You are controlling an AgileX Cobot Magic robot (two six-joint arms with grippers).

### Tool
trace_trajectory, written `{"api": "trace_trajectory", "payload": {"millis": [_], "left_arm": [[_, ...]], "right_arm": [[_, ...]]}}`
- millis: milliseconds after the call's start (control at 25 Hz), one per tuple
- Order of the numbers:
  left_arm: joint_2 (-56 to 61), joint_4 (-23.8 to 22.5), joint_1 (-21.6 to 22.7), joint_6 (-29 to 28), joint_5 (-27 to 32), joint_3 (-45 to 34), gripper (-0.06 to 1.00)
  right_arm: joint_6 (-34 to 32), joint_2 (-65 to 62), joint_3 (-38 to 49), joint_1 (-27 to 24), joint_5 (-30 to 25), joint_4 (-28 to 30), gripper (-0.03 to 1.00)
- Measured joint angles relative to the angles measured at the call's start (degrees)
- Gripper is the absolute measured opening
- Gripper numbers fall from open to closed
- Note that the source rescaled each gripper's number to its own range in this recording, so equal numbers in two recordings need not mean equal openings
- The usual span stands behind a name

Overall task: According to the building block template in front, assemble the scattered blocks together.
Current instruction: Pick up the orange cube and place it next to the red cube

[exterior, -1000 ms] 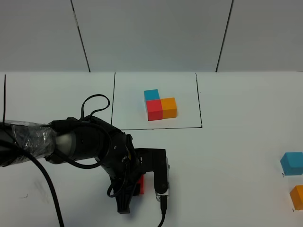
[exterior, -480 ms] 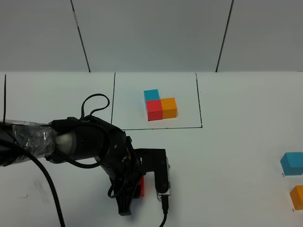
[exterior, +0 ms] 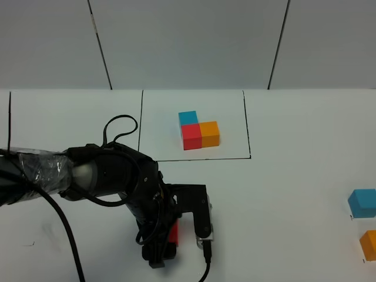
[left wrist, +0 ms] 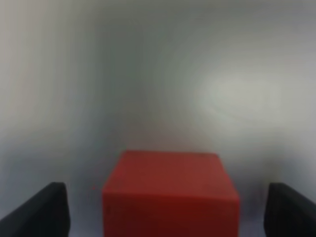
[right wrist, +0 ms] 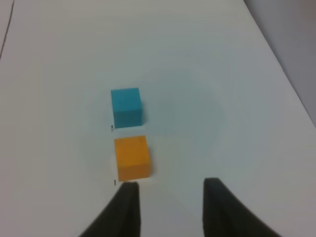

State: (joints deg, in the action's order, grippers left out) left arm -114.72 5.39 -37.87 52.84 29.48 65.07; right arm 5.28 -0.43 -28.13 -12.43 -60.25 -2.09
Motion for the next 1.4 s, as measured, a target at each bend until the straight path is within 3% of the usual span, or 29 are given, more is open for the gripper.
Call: {"api": "trace_trajectory", "payload": {"millis": [200,360,480,600,720,880,960,1120,1240,1400], "left_arm": [[3.62,-0.05,-0.59,-2.44,2.55,5.13,1.00],[10.19,-1.91,-0.54,-10.82,2.84,8.40,0.94],[15.66,-8.77,0.26,-21.53,3.04,8.74,0.85],[20.67,-19.60,4.10,-36.04,5.76,8.96,0.77],[24.80,-28.61,9.91,-51.27,13.86,8.96,0.68],[29.84,-34.17,19.39,-64.33,25.83,7.94,0.65],[33.65,-34.99,23.30,-66.09,28.18,5.71,0.65],[44.31,-35.12,28.37,-67.30,27.38,-1.44,0.64],[54.09,-34.34,29.19,-68.10,26.67,-6.80,0.64],[69.51,-28.90,29.19,-67.59,26.22,-11.48,0.64]], "right_arm": [[0.05,0.00,0.00,0.00,0.00,0.00,0.00],[0.05,0.00,0.00,0.00,0.00,0.00,0.00],[0.05,0.00,0.00,0.00,0.00,0.00,0.00],[0.00,0.00,0.00,0.00,0.00,0.00,0.00],[0.00,0.00,0.00,0.00,0.00,0.00,0.00],[0.00,0.00,0.00,0.00,0.00,0.00,0.00],[0.00,0.00,0.00,0.00,0.00,0.00,0.00],[0.00,0.00,0.00,0.00,0.00,0.00,0.00],[0.00,0.00,0.00,0.00,0.00,0.00,0.00],[0.06,0.00,0.00,0.00,0.00,0.00,0.00]]}}
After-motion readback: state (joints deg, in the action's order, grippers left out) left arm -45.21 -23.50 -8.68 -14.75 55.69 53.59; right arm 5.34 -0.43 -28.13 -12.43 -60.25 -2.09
